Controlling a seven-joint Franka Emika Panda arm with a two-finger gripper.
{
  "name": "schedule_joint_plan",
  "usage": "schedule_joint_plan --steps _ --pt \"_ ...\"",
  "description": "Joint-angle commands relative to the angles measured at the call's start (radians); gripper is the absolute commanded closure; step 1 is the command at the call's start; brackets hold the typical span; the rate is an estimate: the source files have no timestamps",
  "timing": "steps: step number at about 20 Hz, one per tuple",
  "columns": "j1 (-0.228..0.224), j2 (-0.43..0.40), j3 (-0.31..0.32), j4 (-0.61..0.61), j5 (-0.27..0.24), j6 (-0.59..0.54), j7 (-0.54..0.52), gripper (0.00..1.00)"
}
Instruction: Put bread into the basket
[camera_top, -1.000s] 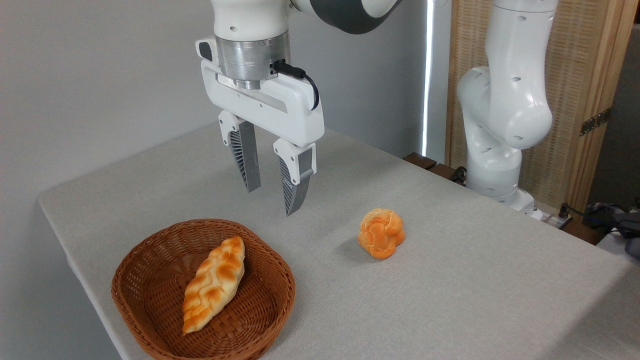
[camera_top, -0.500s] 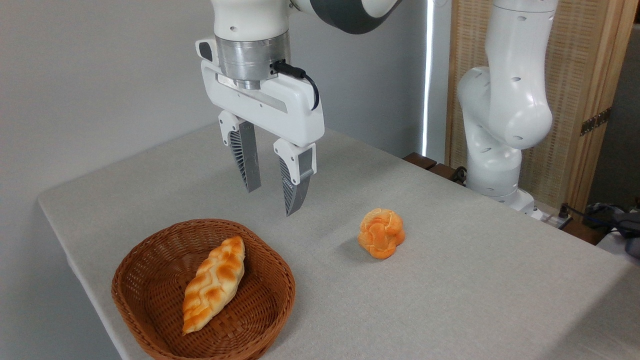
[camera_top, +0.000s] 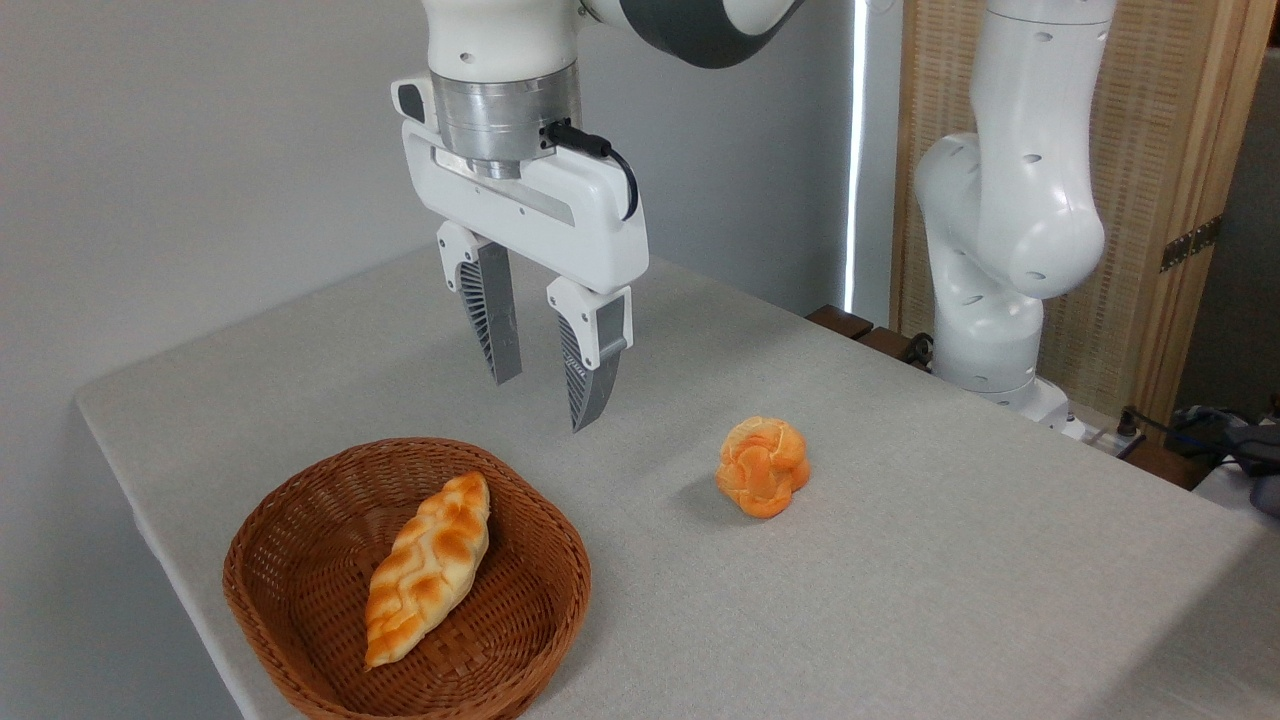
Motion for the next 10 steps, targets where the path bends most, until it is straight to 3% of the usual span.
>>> schedule_joint_plan --steps 1,10 --pt "-0.004 -0.008 0.005 0.005 -0.015 -0.029 0.013 0.00" --pt "-0.008 -0.010 0.000 0.005 -0.008 -0.029 0.012 0.00"
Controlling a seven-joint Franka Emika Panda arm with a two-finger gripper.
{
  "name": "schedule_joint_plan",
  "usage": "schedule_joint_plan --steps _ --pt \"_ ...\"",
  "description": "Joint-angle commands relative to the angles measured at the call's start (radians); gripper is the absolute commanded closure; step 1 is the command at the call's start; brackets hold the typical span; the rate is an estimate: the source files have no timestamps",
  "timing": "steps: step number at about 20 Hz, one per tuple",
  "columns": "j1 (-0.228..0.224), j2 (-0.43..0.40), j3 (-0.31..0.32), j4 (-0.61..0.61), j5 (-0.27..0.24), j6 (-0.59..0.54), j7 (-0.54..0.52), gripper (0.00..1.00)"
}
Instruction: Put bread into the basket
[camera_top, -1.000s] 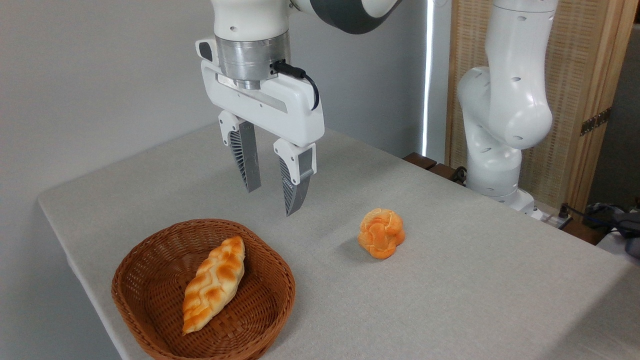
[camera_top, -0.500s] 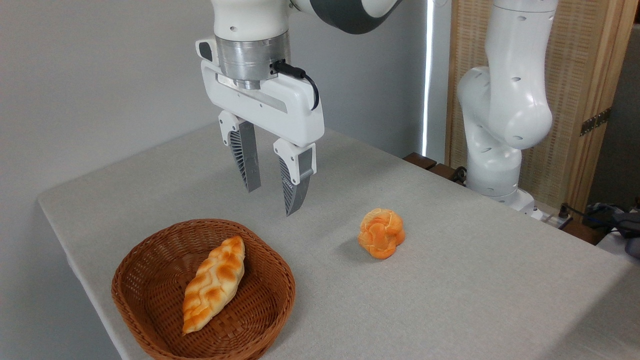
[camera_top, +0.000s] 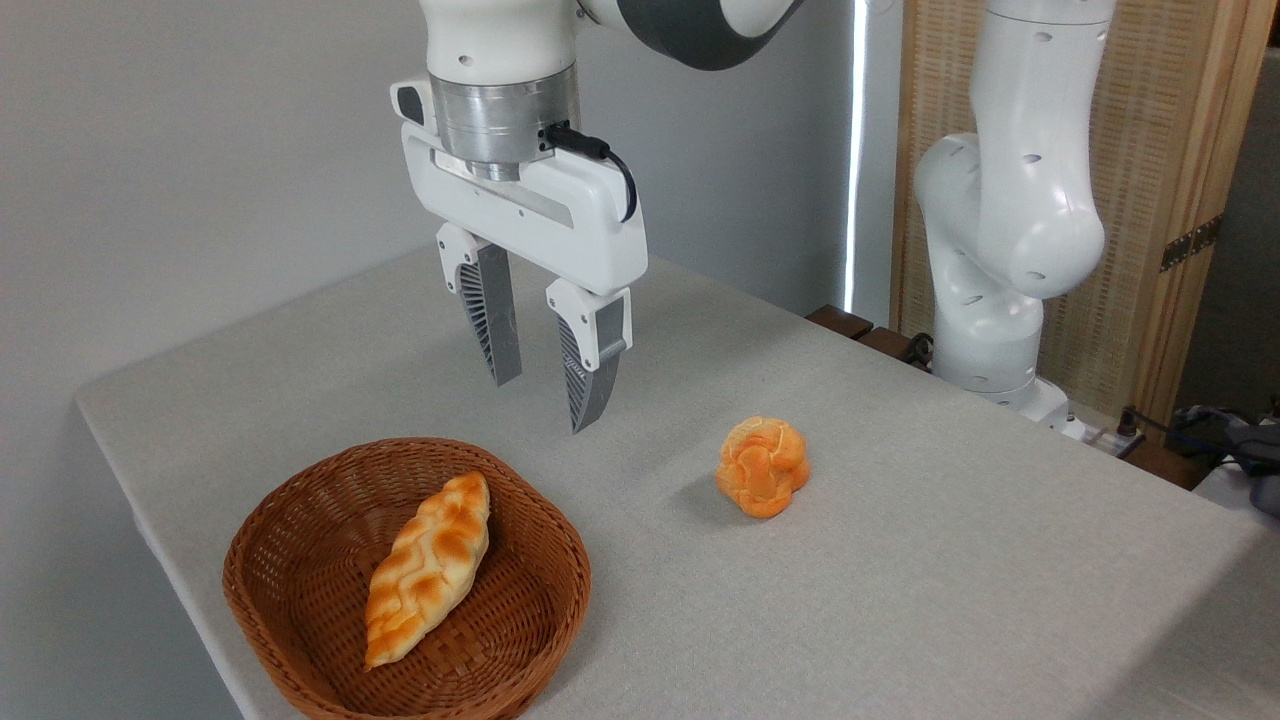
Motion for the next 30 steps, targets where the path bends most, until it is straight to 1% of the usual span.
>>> schedule_joint_plan --steps 1,5,9,14,17,21,22,23,25,26,28,29,30 --pt "-0.008 -0.017 0.000 0.005 -0.008 -0.029 0.012 0.00" --pt "-0.010 -0.031 0.000 0.002 -0.008 -0.027 0.012 0.00" --pt "-0.008 -0.046 0.000 -0.021 -0.008 0.017 0.013 0.00" --pt "-0.007 -0.117 0.006 -0.150 -0.005 0.175 0.016 0.00" --pt "-0.005 -0.143 0.008 -0.190 -0.003 0.175 0.053 0.00" --pt "-0.001 -0.175 0.011 -0.300 0.000 0.177 0.105 0.00" --pt "0.009 -0.178 0.013 -0.322 0.000 0.177 0.120 0.00" --pt "0.028 -0.180 0.013 -0.345 0.000 0.177 0.134 0.00" --pt "0.042 -0.178 0.014 -0.386 0.001 0.169 0.166 0.00" --pt "0.056 -0.178 0.014 -0.403 0.017 0.169 0.180 0.00" --pt "0.067 -0.178 0.013 -0.432 0.084 0.158 0.193 0.00" --pt "0.070 -0.177 0.013 -0.444 0.096 0.134 0.194 0.00" --pt "0.070 -0.174 0.014 -0.451 0.096 0.116 0.194 0.00"
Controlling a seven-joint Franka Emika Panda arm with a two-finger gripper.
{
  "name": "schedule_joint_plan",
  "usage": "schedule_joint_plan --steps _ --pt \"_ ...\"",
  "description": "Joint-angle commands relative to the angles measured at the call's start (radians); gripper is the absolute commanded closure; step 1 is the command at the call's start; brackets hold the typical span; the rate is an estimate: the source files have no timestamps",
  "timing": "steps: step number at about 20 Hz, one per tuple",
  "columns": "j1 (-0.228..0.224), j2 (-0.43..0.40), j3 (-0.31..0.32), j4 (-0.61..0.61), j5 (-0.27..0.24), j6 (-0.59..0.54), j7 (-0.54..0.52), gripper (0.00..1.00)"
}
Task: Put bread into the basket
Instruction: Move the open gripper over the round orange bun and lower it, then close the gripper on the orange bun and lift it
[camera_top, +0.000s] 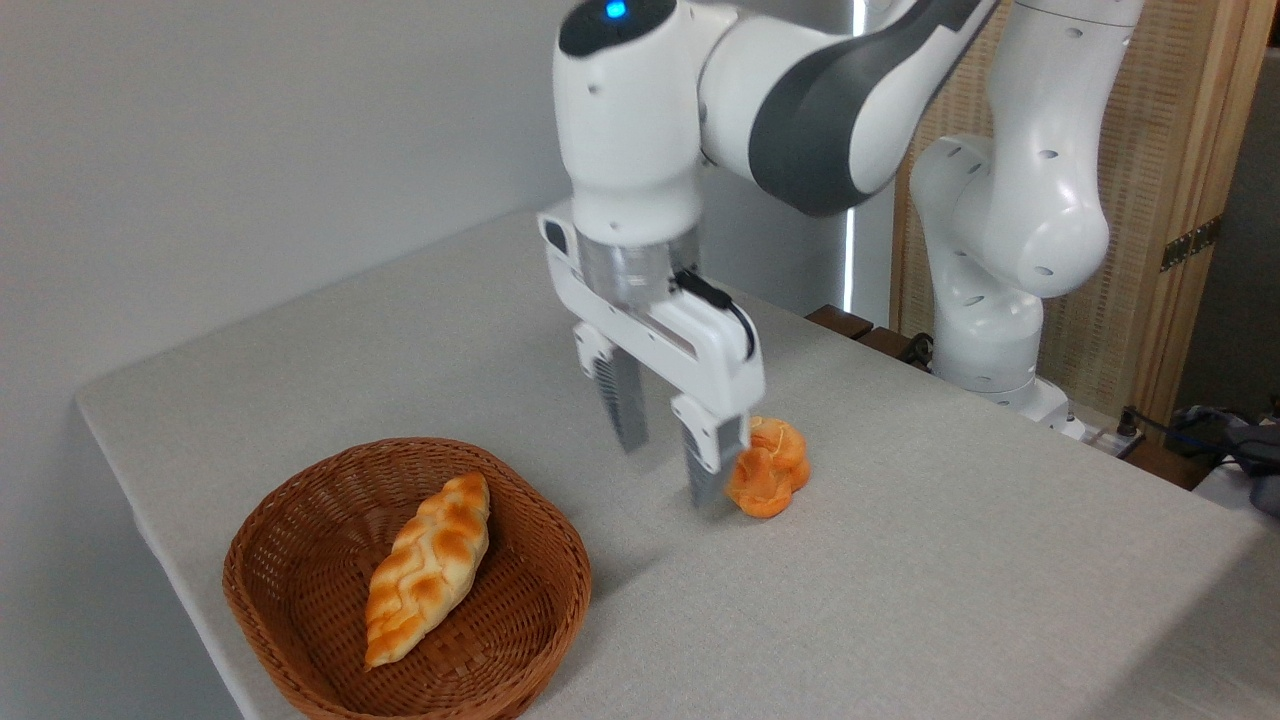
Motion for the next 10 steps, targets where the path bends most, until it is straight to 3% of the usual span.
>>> schedule_joint_plan --steps 1,10 --pt "0.003 -0.025 0.004 -0.053 0.039 -0.042 0.015 0.00" --pt "0.003 -0.027 0.004 -0.061 0.040 -0.165 0.015 0.00"
